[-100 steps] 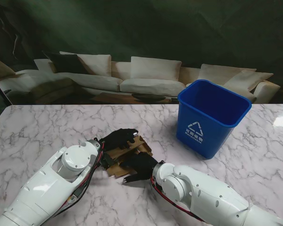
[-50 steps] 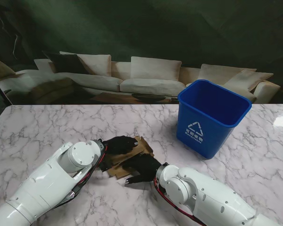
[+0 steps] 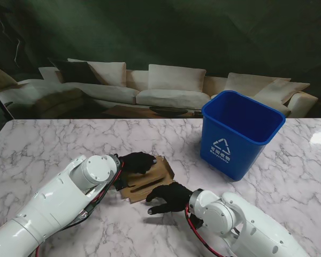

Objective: Fold the flattened cardboard along its creases and drop it into the bin

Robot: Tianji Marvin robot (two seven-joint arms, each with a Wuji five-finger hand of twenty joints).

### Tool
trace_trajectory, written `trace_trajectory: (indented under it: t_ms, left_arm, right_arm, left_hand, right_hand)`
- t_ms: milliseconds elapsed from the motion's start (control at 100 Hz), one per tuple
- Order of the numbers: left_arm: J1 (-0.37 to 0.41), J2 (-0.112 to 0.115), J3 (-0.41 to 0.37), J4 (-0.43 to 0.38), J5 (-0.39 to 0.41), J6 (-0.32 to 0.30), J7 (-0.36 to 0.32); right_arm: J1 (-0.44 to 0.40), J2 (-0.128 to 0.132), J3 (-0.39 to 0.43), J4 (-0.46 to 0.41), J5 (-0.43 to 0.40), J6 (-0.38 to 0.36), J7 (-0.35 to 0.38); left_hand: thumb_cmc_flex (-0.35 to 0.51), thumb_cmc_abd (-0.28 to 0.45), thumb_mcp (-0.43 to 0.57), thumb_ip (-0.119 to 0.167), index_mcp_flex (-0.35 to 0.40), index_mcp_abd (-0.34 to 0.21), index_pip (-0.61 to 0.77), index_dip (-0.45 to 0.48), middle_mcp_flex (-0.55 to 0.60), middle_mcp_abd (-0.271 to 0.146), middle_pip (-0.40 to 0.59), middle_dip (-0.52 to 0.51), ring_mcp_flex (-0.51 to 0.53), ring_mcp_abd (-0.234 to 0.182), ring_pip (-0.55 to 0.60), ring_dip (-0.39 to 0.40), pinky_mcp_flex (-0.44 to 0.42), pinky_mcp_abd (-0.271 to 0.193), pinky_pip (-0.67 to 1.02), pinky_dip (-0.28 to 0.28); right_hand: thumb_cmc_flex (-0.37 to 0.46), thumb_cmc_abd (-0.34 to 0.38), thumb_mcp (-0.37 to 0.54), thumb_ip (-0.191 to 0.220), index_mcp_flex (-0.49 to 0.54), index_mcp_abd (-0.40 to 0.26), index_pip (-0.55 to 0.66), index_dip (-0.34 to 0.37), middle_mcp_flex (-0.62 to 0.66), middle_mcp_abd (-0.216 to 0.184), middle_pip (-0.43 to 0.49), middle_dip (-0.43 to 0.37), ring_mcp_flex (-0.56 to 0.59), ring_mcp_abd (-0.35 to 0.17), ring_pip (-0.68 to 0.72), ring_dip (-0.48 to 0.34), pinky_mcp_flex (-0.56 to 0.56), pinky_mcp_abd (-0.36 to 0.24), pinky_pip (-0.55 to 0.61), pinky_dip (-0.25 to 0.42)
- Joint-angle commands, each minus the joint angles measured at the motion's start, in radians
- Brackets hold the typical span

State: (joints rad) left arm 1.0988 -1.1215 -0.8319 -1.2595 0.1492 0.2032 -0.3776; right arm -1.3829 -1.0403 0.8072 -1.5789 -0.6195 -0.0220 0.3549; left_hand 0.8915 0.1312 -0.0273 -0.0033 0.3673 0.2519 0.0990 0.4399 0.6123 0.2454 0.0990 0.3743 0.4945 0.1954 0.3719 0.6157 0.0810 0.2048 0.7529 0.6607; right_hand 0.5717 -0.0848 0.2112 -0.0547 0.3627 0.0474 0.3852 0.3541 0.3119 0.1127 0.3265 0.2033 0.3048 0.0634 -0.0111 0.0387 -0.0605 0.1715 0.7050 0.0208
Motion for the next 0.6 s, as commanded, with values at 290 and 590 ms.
trace_trajectory:
  t_ms: [290,590]
  left_arm:
    - [0.002,0.002,0.025,0.049,-0.003,0.025,-0.025]
    - [0.006,-0.004,0.021,0.047,-0.015,0.022,-0.013]
  right_arm:
    - [-0.091,0.005,0.092,-0.076,-0.092,-0.109,-0.099]
    - [0.005,-0.004,-0.009,0.009,-0.112,-0.087,-0.135]
  left_hand:
    - [0.007,0.038,-0.014,-0.019,-0.004,-0.015,-0.003,-0.008,-0.02,0.013,-0.01,-0.014,-0.06,0.16,-0.15,-0.09,-0.037,0.133,-0.174,-0.099]
    - [0.015,0.038,-0.013,-0.018,-0.002,-0.012,-0.002,-0.007,-0.024,0.021,-0.008,-0.011,-0.06,0.16,-0.145,-0.087,-0.032,0.129,-0.176,-0.098]
  right_hand:
    - [0.005,0.006,-0.023,0.023,0.044,0.003,-0.007,0.019,0.091,-0.003,0.043,0.025,0.126,0.031,0.11,0.117,0.115,0.087,0.246,0.176]
    - [-0.004,0.017,-0.022,0.024,-0.113,0.071,-0.116,-0.064,-0.022,-0.015,-0.13,-0.057,-0.038,-0.049,-0.008,-0.004,0.018,-0.007,0.056,0.093]
